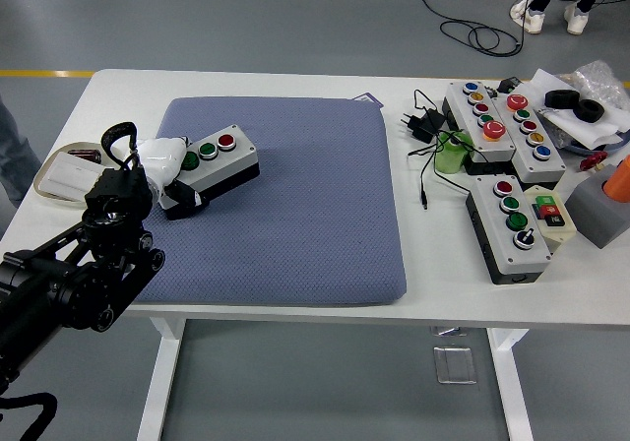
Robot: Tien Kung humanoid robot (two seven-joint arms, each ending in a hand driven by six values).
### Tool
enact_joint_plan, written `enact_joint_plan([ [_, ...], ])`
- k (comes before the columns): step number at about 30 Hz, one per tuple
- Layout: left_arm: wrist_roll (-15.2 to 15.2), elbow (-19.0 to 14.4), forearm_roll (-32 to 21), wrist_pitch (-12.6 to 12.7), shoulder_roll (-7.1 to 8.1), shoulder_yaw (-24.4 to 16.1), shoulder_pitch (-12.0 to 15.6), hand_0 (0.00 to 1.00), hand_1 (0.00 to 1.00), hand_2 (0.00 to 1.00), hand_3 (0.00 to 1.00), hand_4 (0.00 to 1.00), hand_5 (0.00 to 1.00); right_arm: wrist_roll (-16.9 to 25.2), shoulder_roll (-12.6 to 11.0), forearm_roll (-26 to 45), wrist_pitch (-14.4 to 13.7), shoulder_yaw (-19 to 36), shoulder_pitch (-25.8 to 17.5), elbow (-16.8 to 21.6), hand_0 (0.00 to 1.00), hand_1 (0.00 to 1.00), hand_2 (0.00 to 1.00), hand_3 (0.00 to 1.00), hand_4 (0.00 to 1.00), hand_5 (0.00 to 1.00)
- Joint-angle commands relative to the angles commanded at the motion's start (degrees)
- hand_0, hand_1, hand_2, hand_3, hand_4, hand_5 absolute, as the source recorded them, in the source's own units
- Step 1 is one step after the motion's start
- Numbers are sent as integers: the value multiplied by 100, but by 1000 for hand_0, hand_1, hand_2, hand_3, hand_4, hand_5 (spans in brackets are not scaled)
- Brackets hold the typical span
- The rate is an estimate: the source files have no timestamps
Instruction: Pick up the button,place it on the desk,press the button,press the button
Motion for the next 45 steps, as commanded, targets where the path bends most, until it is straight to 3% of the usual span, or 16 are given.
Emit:
enact_joint_plan([
  [6,-361,-202,0,60,137,11,39,269,143,112,188,253,2,2,-3,-18,3,12,-20,0,667,649,711,599,393,248],
  [10,-1055,-416,0,64,322,111,13,270,130,103,187,258,2,6,-1,-5,-2,14,-17,0,667,649,711,599,393,249],
  [14,-1943,-541,0,-6,459,171,-83,273,132,107,191,258,2,5,1,-9,-2,19,2,0,667,649,710,598,393,249],
  [18,-2622,-528,0,-77,489,217,-171,273,132,107,191,258,2,2,3,-12,-2,25,11,0,667,649,710,598,393,249],
  [22,-3038,-499,0,-146,489,360,-244,279,139,114,196,267,2,0,4,-18,0,27,17,0,667,649,709,598,393,250],
  [36,-3063,-538,0,-689,350,672,-269,287,147,118,210,279,2,-1,4,-60,8,38,50,0,667,649,709,598,393,250],
  [42,-3008,-444,0,-651,345,724,-265,288,152,123,229,291,2,-5,2,-106,12,65,69,0,667,651,710,599,393,251],
  [43,-2992,-419,0,-641,342,715,-259,282,149,130,283,341,2,-5,2,-109,14,64,70,0,667,648,710,598,393,250],
  [45,-2962,-374,0,-623,337,698,-247,282,149,130,283,341,2,-6,2,-111,15,62,72,0,667,648,710,598,393,250],
])
